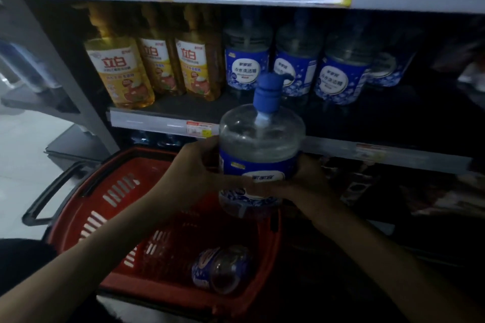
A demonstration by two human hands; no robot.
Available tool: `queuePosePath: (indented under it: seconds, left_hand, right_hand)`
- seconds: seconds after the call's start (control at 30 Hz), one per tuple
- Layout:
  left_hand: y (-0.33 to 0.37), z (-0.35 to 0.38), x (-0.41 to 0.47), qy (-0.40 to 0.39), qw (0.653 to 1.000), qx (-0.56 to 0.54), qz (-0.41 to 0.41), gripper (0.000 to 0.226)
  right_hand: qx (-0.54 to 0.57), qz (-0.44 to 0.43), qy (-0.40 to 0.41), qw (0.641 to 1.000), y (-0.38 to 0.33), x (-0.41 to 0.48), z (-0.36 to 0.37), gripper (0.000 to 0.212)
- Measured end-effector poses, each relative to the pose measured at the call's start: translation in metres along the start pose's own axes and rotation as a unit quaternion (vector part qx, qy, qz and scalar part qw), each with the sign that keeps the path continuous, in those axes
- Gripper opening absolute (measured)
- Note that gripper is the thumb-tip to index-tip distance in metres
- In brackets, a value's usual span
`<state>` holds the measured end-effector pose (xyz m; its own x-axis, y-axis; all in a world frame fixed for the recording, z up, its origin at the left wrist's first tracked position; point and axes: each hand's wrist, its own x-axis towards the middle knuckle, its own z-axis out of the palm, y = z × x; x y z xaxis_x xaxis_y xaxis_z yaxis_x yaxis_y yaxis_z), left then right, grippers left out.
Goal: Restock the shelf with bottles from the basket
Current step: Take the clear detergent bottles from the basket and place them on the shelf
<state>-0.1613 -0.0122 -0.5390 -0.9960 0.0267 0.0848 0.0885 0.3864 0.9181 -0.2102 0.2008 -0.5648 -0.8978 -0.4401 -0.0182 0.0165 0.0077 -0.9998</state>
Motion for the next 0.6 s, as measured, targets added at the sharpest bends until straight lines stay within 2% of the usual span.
queuePosePath:
  seconds: [0.13,0.27,0.4,0.5,0.6]
  left_hand:
    - [0.014,0.028,0.011,0.007,0.999,0.018,0.033,0.058]
    - [0.029,0.069,0.038,0.019,0.997,0.006,0.074,0.056]
    - [0.05,0.111,0.069,0.029,0.99,-0.002,0.139,0.063]
    - [0.059,0.139,0.092,0.046,0.982,0.005,0.186,0.071]
    - [0.07,0.164,0.111,0.058,0.974,0.008,0.217,0.08]
  right_hand:
    - [-0.046,-0.044,0.045,0.997,-0.013,-0.017,-0.03,0.077]
    - [-0.077,-0.09,0.138,0.983,-0.018,-0.022,-0.07,0.077]
    - [-0.176,-0.091,0.187,0.962,-0.029,-0.025,-0.115,0.06]
    - [-0.182,-0.101,0.227,0.952,-0.028,-0.024,-0.147,0.056]
    - [-0.15,-0.153,0.314,0.925,-0.026,-0.013,-0.167,0.041]
